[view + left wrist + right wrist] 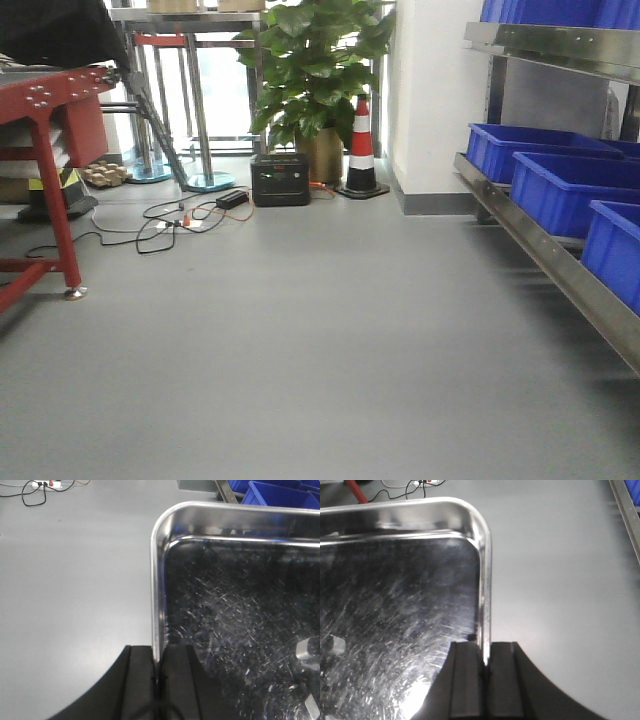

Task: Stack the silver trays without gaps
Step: 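Keep the tray gripped in both grippers while the base turns, then keep the tray gripped while the base drives past the plant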

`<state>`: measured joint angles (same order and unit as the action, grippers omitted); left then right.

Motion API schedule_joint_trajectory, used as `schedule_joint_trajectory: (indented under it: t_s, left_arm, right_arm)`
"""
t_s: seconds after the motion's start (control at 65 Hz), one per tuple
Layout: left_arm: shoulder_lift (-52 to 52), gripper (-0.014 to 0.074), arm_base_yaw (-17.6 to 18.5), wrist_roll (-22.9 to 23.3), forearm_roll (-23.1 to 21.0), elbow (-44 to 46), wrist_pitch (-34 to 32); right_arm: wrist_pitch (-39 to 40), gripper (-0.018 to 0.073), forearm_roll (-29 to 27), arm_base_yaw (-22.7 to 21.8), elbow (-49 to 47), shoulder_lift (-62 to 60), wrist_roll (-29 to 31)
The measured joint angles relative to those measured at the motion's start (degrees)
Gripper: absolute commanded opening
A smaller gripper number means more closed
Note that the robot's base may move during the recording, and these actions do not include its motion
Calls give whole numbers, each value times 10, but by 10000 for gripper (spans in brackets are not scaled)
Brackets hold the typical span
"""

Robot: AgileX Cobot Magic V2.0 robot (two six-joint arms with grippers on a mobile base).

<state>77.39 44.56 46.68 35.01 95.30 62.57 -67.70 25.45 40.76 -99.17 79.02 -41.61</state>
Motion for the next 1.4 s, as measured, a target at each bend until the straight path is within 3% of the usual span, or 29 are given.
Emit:
schedule_joint_trajectory:
  t_s: [1.401]
  left_arm:
    - [0,-16,0,0,0,0,-3]
  right_arm:
    - [0,-78,0,0,0,0,0]
